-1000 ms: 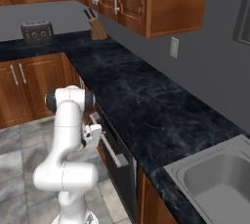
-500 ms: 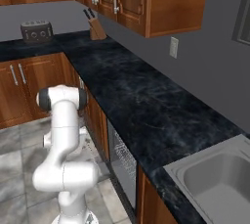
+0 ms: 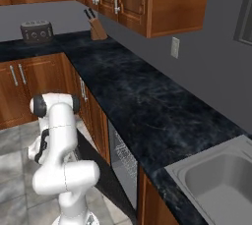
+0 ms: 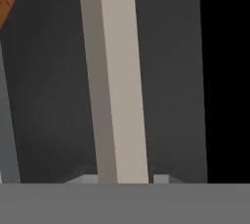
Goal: Open the dishwasher door and pull out the top rack.
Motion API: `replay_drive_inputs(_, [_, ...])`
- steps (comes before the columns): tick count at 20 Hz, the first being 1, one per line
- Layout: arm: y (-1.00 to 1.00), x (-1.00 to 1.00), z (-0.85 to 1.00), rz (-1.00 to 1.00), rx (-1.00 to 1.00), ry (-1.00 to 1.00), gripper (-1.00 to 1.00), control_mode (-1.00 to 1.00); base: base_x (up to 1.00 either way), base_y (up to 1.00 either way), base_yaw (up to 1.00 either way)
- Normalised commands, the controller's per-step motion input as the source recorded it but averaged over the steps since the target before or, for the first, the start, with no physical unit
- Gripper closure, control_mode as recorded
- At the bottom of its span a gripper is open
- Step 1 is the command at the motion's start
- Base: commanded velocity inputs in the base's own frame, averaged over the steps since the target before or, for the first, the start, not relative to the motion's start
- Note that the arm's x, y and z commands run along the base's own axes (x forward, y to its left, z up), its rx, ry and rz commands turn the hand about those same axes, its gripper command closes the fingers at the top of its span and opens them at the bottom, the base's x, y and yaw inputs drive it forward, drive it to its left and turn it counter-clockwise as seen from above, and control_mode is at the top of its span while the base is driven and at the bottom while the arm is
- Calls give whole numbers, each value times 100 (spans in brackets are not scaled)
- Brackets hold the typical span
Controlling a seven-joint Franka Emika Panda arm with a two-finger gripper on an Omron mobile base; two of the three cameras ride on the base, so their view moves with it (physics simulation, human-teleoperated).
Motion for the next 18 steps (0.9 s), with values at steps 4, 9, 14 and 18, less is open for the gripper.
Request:
replay_drive_inputs(4, [71, -26, -55, 0, 0, 2, 100, -100, 0, 0, 0])
replay_drive_inputs(9, [65, -20, -60, 0, 0, 4, 100, -100, 0, 0, 0])
replay_drive_inputs(14, [66, -21, -69, 0, 0, 7, 100, -100, 0, 0, 0])
replay_drive_inputs(18, [68, -21, -67, 0, 0, 8, 100, -100, 0, 0, 0])
